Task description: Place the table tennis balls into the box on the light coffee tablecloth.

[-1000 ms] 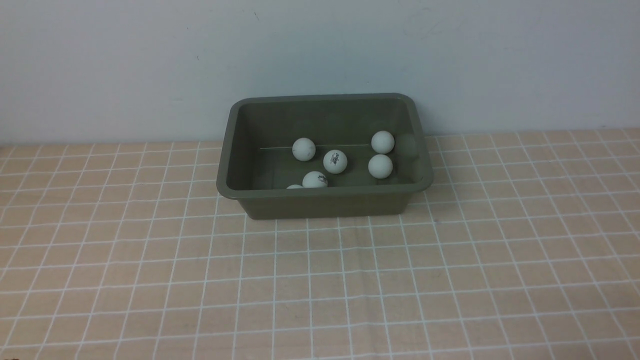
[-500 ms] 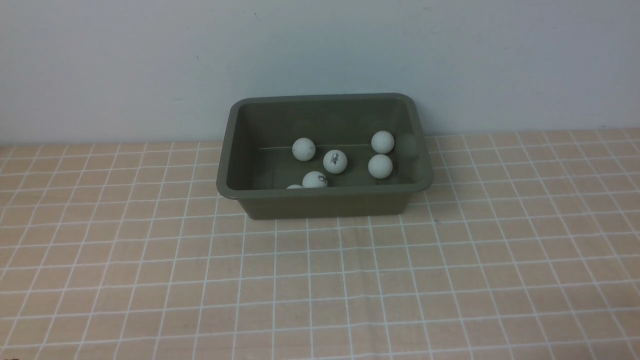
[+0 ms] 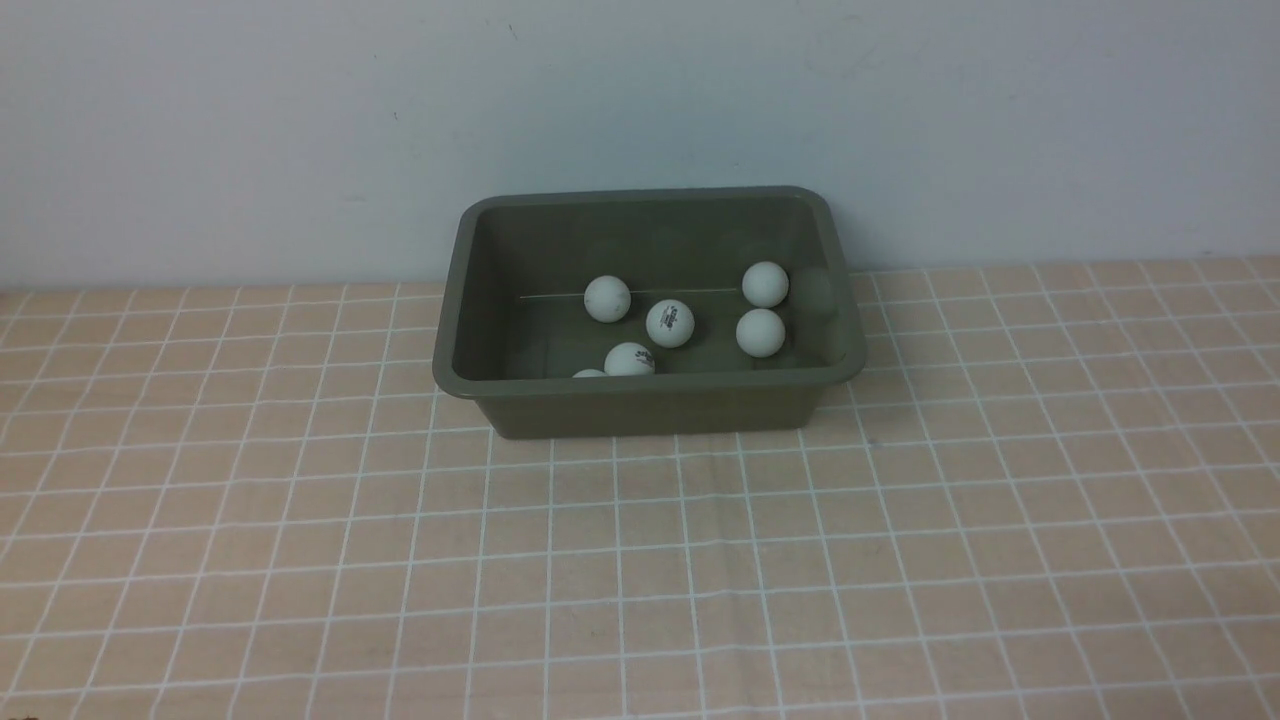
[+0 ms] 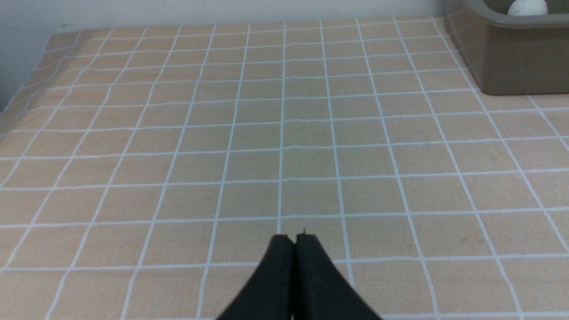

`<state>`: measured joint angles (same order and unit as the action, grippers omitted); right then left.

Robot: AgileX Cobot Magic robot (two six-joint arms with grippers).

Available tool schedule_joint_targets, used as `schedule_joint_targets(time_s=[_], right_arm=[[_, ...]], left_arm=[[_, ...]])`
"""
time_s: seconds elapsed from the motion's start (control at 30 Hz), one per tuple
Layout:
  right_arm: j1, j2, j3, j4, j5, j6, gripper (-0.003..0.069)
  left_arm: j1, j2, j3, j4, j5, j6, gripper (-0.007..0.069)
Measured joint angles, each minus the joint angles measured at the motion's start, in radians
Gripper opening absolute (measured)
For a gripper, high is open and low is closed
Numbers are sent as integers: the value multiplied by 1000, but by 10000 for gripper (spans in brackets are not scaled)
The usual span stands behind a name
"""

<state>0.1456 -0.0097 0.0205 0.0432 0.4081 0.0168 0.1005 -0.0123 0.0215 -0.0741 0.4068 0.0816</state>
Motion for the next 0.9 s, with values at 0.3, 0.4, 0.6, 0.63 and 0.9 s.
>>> schedule_joint_targets(time_s=[0.3, 0.4, 0.6, 0.63, 0.9], right_arm=[[-33, 0, 0, 0, -1, 0, -14], [-33, 0, 0, 0, -1, 0, -14], [-33, 0, 0, -1, -1, 0, -14], [-33, 0, 0, -1, -1, 0, -14], [-33, 0, 0, -1, -2, 0, -14]], left_arm=[[0, 0, 0, 0, 0, 0, -69], [0, 0, 0, 0, 0, 0, -69], [0, 0, 0, 0, 0, 0, -69], [0, 0, 0, 0, 0, 0, -69], [0, 0, 0, 0, 0, 0, -69]])
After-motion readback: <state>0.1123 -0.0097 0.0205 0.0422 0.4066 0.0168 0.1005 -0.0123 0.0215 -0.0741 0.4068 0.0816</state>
